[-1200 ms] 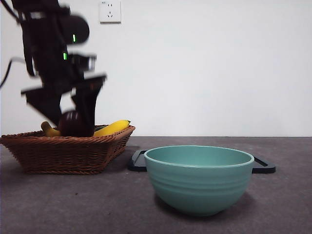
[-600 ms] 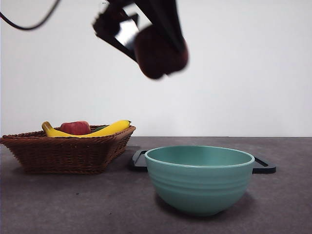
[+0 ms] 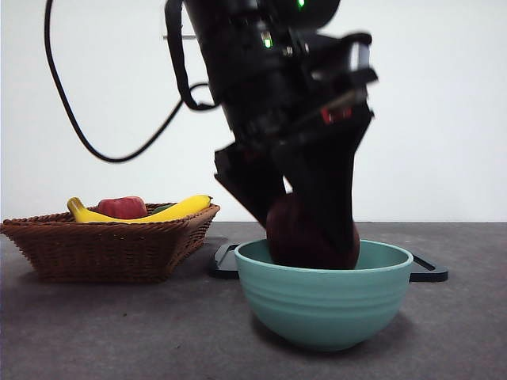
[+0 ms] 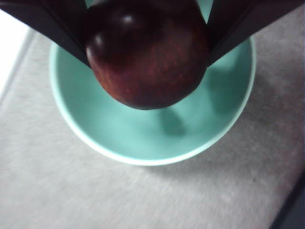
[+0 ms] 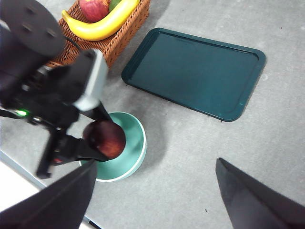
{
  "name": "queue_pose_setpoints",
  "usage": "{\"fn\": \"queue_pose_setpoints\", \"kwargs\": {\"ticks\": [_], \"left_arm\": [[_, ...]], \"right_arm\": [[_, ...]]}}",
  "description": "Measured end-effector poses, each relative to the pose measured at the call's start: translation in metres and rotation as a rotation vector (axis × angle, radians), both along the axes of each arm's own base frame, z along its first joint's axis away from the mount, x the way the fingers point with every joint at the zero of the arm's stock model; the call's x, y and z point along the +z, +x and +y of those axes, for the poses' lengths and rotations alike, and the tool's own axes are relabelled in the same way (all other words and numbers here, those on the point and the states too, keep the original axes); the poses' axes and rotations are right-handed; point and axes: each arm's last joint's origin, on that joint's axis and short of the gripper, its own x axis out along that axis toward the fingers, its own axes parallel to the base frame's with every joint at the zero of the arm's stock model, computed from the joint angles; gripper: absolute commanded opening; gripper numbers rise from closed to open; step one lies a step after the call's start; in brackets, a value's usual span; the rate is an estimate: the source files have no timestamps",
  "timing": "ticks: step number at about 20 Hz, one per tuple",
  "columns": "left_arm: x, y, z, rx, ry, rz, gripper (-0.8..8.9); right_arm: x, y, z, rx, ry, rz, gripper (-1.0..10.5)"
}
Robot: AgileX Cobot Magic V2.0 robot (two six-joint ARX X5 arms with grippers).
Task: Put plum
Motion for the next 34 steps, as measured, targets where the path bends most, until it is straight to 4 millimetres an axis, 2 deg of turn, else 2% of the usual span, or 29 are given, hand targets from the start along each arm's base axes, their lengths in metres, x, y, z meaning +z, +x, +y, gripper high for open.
{"fn": "queue_pose_setpoints", "kwargs": {"ticks": [5, 13, 14, 17, 25, 28, 31, 34], "left_arm": [[-0.019, 0.005, -0.007, -0.019, 0.022, 0.007, 2.41], [-0.020, 0.005, -0.009, -0.055, 0.018, -0.012, 2.50], [-0.021, 0.005, -0.009, -0.057, 0.022, -0.010, 2.62], [-0.027, 0.006, -0.011, -0.058, 0.035, 0.000, 3.76], [-0.026, 0.006, -0.011, -0.058, 0.033, -0.002, 3.74], [-0.011, 0.003, -0.007, -0.058, 0.004, -0.024, 3.74], [0.027, 0.000, -0.001, -0.054, -0.084, -0.091, 3.74], [0.071, -0.004, 0.014, -0.027, -0.190, -0.168, 3.74]], "right_arm": [[0.000, 0.000, 0.000, 0.000, 0.000, 0.000, 4.0], [0.000, 0.000, 0.000, 0.000, 0.000, 0.000, 4.0], [0.000, 0.000, 0.000, 0.000, 0.000, 0.001, 4.0], [0.000, 0.000, 0.000, 0.000, 0.000, 0.001, 4.0], [0.000, 0.000, 0.000, 0.000, 0.000, 0.001, 4.0], [0.000, 0.000, 0.000, 0.000, 0.000, 0.000, 4.0], [0.000, 0.000, 0.000, 0.000, 0.000, 0.001, 4.0], [0.000, 0.000, 0.000, 0.000, 0.000, 0.001, 4.0]]}}
